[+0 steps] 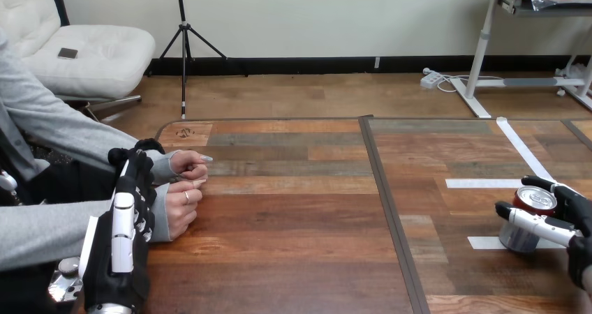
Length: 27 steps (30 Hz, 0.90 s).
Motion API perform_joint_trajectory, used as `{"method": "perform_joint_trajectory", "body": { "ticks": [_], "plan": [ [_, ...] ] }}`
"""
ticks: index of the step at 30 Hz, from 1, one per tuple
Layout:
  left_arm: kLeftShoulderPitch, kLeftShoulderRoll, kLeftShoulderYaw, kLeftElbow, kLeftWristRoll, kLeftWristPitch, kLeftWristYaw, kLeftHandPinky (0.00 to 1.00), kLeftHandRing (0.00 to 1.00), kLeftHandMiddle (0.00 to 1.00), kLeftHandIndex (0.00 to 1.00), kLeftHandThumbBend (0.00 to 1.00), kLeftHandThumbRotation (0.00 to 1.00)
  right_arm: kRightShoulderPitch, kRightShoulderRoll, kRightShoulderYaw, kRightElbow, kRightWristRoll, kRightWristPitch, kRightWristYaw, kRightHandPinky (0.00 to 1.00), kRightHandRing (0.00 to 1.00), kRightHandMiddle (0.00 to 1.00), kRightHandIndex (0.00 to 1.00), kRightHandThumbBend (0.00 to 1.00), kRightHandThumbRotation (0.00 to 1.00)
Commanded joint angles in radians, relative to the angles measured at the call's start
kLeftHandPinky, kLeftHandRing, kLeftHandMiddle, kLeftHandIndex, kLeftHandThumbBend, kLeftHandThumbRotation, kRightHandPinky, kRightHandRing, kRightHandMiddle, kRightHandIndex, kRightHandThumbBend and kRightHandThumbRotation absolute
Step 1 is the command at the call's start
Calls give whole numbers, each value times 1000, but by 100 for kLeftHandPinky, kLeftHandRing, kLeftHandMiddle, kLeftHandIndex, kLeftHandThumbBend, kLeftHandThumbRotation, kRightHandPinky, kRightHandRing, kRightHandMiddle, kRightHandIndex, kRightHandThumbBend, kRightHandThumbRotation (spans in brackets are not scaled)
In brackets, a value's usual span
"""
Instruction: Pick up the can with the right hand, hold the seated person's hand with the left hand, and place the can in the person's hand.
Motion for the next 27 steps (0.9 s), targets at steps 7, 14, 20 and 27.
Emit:
{"method": "perform_joint_trajectory", "body": {
  "ticks": [7,14,20,27],
  "plan": [
    [-41,9,2,-39,2,-10,-1,100,99,96,95,52,100,-60,-57,24,-44,-23,14,33,75,77,76,77,70,0],
    [-41,8,2,-38,1,-13,-3,100,98,96,95,50,100,-63,-81,50,-53,-51,23,35,73,76,75,78,72,0],
    [-38,8,3,-42,-3,-13,-8,100,98,96,95,50,100,-66,-103,69,-58,-79,25,51,73,76,75,78,73,0],
    [-39,11,3,-38,3,-13,-3,100,98,95,94,50,100,-74,-126,84,-62,-98,35,76,77,78,77,79,75,0]
  ]
}}
